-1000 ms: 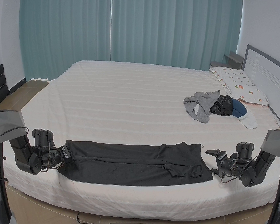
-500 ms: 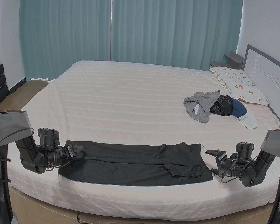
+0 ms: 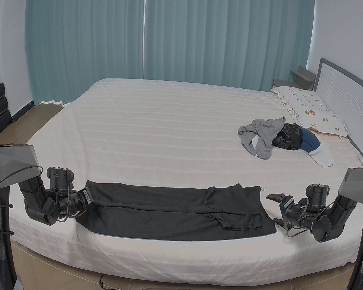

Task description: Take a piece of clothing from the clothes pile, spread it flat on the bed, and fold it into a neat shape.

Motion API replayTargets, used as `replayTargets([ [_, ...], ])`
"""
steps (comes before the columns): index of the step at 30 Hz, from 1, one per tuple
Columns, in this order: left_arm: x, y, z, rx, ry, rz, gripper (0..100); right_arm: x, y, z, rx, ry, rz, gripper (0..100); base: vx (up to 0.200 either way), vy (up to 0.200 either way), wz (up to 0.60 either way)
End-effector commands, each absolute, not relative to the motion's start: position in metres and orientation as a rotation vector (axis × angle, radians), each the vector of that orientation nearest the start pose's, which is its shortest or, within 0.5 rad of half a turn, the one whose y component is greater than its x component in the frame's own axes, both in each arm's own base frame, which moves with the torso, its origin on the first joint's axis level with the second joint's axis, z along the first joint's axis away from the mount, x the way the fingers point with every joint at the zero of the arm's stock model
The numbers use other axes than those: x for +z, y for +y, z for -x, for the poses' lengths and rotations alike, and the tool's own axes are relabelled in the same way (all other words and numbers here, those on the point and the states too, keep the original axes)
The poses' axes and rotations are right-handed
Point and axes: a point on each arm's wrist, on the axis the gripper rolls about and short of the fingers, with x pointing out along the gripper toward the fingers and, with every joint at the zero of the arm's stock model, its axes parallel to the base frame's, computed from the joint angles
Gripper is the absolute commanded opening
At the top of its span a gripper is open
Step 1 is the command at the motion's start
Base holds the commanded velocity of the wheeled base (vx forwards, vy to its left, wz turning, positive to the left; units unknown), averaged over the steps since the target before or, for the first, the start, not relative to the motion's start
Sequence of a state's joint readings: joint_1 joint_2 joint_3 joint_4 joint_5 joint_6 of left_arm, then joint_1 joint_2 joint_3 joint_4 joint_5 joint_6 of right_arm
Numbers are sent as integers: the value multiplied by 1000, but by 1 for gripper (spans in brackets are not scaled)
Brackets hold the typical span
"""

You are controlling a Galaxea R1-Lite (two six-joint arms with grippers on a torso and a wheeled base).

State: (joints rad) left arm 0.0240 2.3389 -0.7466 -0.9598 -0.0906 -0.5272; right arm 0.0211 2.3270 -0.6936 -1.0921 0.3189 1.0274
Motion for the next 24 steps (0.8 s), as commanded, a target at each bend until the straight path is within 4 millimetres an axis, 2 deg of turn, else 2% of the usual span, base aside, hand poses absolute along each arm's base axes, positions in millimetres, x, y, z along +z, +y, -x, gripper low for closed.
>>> replayTargets([
  [1, -16, 10, -363, 108, 618, 551, 0, -14, 15, -357, 25, 666, -1072, 100, 0, 0, 0],
  [6, -12, 8, -360, 105, 614, 546, 0, -14, 15, -357, 25, 666, -1072, 100, 0, 0, 0],
  [11, 2, 11, -358, 104, 579, 551, 0, -14, 15, -357, 26, 664, -1072, 100, 0, 0, 0],
  [24, 7, 27, -360, 129, 551, 567, 0, -14, 14, -357, 24, 665, -1073, 100, 0, 0, 0],
])
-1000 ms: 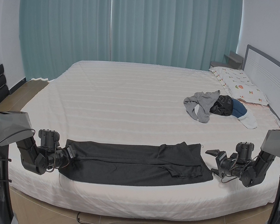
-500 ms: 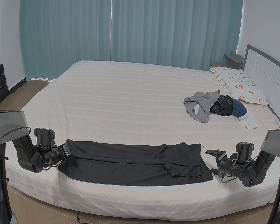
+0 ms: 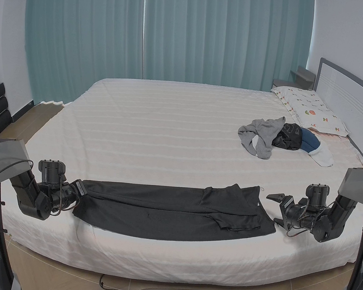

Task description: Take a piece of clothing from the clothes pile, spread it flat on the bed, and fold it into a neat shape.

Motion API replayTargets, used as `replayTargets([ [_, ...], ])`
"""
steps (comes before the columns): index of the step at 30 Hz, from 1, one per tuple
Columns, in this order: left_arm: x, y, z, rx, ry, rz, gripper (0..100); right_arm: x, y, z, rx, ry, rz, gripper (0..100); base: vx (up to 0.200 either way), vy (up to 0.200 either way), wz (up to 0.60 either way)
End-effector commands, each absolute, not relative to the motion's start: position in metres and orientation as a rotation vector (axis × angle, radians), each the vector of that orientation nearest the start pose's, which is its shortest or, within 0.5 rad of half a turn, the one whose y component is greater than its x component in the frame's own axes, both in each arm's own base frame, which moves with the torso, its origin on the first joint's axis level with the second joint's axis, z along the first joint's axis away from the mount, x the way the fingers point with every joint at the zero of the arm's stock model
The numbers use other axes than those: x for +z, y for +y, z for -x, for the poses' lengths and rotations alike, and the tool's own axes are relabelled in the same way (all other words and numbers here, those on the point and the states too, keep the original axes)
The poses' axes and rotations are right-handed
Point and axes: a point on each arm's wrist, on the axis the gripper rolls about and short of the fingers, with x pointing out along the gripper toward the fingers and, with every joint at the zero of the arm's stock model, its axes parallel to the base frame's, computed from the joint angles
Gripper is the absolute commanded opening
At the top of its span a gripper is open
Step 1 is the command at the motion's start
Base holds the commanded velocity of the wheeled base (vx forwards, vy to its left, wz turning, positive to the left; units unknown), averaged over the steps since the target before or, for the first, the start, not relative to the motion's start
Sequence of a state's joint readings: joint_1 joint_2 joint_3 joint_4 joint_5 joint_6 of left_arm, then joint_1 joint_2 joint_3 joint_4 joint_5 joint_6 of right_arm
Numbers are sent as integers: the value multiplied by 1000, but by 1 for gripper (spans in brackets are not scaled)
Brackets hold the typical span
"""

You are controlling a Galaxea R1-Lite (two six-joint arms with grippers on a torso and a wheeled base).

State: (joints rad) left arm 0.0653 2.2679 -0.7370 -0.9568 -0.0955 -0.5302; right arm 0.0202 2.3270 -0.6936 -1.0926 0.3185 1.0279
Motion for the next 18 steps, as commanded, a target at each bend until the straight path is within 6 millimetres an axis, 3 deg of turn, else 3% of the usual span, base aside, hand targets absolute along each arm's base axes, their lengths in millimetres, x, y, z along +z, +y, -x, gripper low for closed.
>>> replayTargets([
  [1, 7, 27, -360, 129, 551, 567, 0, -13, 14, -357, 25, 664, -1073, 100, 0, 0, 0],
  [10, 3, 24, -360, 126, 566, 566, 0, -13, 14, -357, 25, 662, -1074, 100, 0, 0, 0],
  [16, 2, 24, -360, 124, 569, 568, 0, -12, 14, -358, 27, 658, -1078, 100, -200, 0, 0],
  [18, 2, 24, -360, 123, 569, 566, 0, -12, 13, -359, 26, 656, -1080, 100, 0, 0, 0],
])
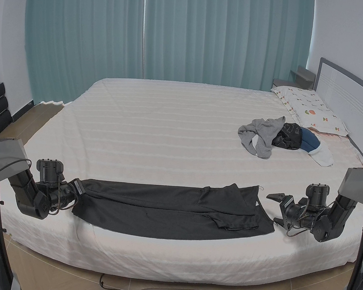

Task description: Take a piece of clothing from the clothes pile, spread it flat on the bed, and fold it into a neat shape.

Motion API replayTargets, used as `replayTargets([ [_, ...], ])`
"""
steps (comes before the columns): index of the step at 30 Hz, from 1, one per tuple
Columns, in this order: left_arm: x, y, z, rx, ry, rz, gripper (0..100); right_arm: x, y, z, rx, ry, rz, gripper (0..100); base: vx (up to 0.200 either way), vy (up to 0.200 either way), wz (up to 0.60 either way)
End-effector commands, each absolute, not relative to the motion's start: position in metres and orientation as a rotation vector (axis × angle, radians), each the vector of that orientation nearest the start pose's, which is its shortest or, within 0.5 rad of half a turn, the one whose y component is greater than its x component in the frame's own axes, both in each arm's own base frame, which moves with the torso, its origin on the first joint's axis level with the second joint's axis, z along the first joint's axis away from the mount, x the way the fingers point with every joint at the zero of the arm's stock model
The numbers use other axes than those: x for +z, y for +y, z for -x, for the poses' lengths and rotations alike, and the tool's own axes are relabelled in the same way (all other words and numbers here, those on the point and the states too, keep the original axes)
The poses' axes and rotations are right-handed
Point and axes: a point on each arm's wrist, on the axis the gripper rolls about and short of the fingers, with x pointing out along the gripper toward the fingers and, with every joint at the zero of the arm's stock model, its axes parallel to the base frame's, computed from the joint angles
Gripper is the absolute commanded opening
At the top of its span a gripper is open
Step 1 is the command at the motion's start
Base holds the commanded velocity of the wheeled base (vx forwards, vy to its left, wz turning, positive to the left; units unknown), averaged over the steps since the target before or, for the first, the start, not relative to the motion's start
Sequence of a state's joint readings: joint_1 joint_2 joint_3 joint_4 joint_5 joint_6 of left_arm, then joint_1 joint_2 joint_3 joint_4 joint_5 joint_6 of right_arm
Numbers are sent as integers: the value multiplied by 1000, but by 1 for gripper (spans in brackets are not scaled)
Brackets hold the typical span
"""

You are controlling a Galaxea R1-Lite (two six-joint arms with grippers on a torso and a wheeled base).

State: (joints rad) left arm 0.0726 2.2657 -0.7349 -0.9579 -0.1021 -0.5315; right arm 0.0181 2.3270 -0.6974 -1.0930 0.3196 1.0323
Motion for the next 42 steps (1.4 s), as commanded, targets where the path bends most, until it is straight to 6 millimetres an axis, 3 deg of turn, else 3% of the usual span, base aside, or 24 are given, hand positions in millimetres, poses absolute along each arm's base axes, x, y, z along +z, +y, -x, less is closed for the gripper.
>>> replayTargets([
  [1, 3, 23, -361, 121, 566, 567, 0, -12, 13, -359, 25, 654, -1082, 100, 0, 0, 0],
  [14, 14, 10, -377, 96, 518, 619, 0, -12, 12, -358, 28, 645, -1083, 100, 0, 0, 0],
  [19, 16, -1, -377, 73, 540, 610, 0, -14, 13, -358, 38, 629, -1080, 100, 0, -200, 0],
  [33, 49, -32, -382, 30, 558, 573, 0, -15, 13, -357, 39, 628, -1078, 100, 0, -200, 0],
  [42, 66, -70, -390, 11, 598, 524, 0, -15, 13, -357, 39, 628, -1078, 100, 0, -200, 0],
])
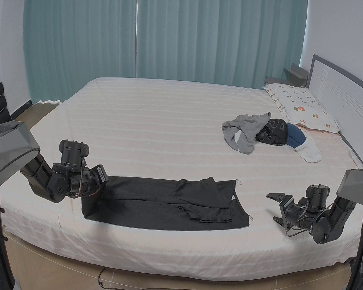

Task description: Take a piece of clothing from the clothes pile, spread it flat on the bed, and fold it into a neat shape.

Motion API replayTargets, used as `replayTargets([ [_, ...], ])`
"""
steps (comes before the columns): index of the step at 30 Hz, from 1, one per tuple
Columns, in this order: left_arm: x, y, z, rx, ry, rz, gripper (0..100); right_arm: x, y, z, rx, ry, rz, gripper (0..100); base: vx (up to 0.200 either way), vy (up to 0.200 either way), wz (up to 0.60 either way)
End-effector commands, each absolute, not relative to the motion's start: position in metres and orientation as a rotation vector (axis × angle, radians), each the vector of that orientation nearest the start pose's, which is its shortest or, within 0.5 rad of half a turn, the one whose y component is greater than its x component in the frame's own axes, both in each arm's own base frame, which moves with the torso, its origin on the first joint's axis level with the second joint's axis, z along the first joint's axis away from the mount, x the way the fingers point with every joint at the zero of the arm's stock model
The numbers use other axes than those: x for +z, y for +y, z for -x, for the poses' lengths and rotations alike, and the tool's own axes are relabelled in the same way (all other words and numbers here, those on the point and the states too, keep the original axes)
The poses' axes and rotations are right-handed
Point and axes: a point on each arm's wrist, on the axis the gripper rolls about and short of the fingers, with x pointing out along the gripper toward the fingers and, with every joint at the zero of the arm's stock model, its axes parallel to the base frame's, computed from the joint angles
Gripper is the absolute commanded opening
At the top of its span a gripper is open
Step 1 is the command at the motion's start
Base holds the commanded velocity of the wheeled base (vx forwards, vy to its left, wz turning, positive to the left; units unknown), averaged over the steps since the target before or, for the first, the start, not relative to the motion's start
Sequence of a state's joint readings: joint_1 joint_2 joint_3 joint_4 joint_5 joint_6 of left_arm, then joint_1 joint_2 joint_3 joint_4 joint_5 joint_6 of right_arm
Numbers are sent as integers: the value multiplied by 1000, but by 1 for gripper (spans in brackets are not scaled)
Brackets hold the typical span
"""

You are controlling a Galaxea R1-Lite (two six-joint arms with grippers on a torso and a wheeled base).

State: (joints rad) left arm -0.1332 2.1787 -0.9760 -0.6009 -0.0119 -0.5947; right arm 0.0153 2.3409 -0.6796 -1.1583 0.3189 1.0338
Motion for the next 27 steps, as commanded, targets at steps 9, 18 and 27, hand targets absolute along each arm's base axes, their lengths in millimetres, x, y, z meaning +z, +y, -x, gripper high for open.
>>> replayTargets([
  [9, 73, -114, -388, -43, 659, 473, 0, -15, 13, -357, 40, 629, -1078, 100, 0, -200, 0],
  [18, 82, -150, -391, -72, 674, 428, 0, -15, 14, -357, 40, 629, -1075, 100, 0, -200, 0],
  [27, 63, -188, -405, -60, 701, 372, 0, -15, 14, -357, 40, 629, -1075, 100, 0, -22, 0],
])
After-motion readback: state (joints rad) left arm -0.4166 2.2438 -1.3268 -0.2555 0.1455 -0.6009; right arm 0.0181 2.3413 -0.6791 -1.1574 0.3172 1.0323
